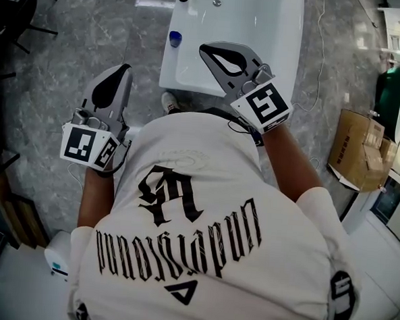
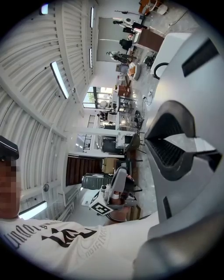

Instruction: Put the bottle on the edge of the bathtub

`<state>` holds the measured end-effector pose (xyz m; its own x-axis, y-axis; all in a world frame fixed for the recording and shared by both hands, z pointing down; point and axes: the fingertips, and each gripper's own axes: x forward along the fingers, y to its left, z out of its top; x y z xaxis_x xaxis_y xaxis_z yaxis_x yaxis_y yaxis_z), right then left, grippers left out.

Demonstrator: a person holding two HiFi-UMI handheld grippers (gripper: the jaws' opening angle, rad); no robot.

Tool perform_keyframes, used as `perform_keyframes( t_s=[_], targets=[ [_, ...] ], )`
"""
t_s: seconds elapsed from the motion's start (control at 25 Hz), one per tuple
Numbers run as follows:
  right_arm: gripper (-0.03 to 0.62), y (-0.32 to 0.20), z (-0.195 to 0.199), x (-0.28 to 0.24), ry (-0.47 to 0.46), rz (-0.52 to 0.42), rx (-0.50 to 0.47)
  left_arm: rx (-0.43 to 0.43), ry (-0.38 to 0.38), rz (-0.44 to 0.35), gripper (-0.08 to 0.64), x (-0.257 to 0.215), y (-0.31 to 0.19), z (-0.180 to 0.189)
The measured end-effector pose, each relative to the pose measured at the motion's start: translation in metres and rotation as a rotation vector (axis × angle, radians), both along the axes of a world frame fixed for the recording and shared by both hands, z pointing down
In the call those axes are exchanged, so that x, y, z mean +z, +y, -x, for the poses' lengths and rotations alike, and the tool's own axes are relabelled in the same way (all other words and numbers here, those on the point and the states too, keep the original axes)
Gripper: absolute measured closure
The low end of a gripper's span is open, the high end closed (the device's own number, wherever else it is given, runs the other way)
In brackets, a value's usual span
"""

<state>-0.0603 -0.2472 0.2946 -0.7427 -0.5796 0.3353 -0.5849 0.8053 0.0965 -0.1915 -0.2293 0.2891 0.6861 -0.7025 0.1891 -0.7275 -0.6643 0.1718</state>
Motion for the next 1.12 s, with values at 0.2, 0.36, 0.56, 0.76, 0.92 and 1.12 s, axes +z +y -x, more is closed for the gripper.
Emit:
perform_keyframes(
  t_s=[0.2,0.36,0.56,0.76,0.92,1.12],
  targets=[
    [0.577,0.021,-0.040,0.002,-0.003,0.004,-0.017,-0.005,-0.002,0.010,0.545,0.002,0.018,-0.041],
    [0.577,0.043,-0.077,0.001,-0.014,0.009,-0.024,-0.005,-0.001,0.009,0.546,0.001,0.038,-0.082],
    [0.577,0.078,-0.126,0.002,-0.014,0.007,-0.045,0.004,-0.005,0.014,0.546,0.003,0.069,-0.139],
    [0.577,0.114,-0.175,0.006,-0.011,-0.004,-0.063,-0.010,-0.009,0.018,0.545,0.006,0.103,-0.189],
    [0.577,0.145,-0.203,0.006,-0.026,-0.007,-0.098,-0.026,-0.024,0.016,0.546,0.005,0.137,-0.221],
    [0.577,0.174,-0.226,0.004,-0.050,0.000,-0.128,-0.070,-0.040,0.029,0.545,0.004,0.175,-0.238]
  ],
)
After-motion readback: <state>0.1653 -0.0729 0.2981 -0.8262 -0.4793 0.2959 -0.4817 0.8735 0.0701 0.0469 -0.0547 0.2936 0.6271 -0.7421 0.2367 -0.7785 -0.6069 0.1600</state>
